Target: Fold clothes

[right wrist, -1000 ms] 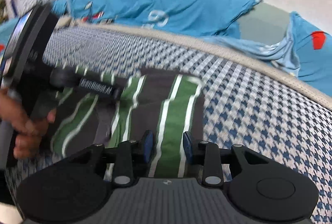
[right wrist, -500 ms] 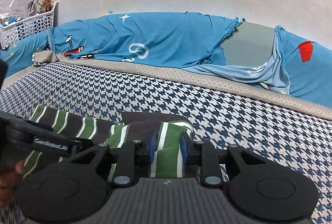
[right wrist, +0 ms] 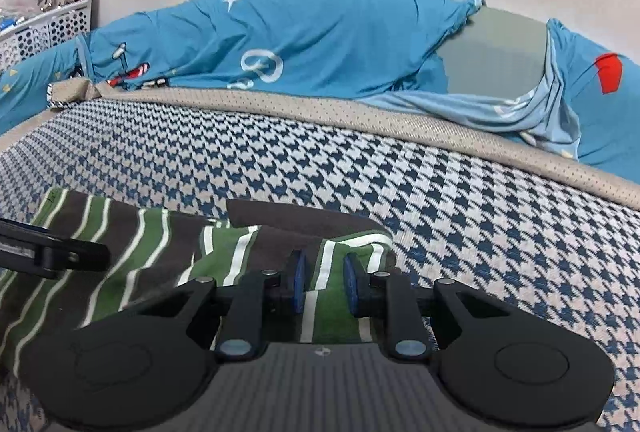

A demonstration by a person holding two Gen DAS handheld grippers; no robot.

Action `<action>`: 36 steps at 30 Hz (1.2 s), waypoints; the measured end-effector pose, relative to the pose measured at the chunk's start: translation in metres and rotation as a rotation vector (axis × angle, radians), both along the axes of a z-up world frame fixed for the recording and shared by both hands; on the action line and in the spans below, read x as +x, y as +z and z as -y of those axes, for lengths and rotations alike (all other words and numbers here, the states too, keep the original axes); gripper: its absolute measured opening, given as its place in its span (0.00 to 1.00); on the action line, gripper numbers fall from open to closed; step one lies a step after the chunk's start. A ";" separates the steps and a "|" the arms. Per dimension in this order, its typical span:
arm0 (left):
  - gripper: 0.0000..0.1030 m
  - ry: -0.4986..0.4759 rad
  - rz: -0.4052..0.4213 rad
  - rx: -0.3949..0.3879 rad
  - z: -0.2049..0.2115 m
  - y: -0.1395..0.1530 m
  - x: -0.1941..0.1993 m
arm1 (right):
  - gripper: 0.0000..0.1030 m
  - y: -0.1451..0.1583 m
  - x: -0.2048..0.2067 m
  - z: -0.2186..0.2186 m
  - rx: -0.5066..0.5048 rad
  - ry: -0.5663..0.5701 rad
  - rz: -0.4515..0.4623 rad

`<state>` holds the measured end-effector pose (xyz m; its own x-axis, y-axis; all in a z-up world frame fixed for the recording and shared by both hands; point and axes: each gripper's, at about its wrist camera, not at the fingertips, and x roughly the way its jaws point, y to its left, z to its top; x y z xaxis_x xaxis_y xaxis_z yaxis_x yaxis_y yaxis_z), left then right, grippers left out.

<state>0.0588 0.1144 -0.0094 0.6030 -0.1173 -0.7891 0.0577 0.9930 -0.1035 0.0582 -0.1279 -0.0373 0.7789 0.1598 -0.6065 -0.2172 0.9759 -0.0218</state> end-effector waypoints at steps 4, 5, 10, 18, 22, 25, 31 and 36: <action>1.00 0.023 -0.013 -0.006 -0.011 0.000 0.000 | 0.21 -0.003 0.000 -0.006 -0.035 0.000 0.005; 1.00 0.030 -0.016 -0.010 -0.014 0.000 0.000 | 0.21 -0.003 0.000 -0.007 -0.044 0.000 0.008; 1.00 0.055 -0.008 -0.016 -0.024 0.005 0.001 | 0.21 0.007 -0.009 -0.011 -0.066 -0.001 0.032; 1.00 0.131 0.008 -0.022 -0.047 0.017 0.004 | 0.21 0.036 -0.039 -0.030 -0.042 0.109 0.082; 1.00 0.152 -0.002 -0.013 -0.061 0.014 0.002 | 0.21 0.038 -0.054 -0.052 -0.032 0.211 0.060; 1.00 0.152 -0.022 -0.017 -0.065 0.010 0.001 | 0.21 0.034 -0.065 -0.069 -0.036 0.279 0.034; 1.00 0.148 -0.036 -0.010 -0.069 0.007 -0.001 | 0.21 0.026 -0.086 -0.099 -0.029 0.406 -0.014; 1.00 0.150 -0.046 0.005 -0.070 0.005 -0.001 | 0.22 0.019 -0.103 -0.122 -0.044 0.514 -0.029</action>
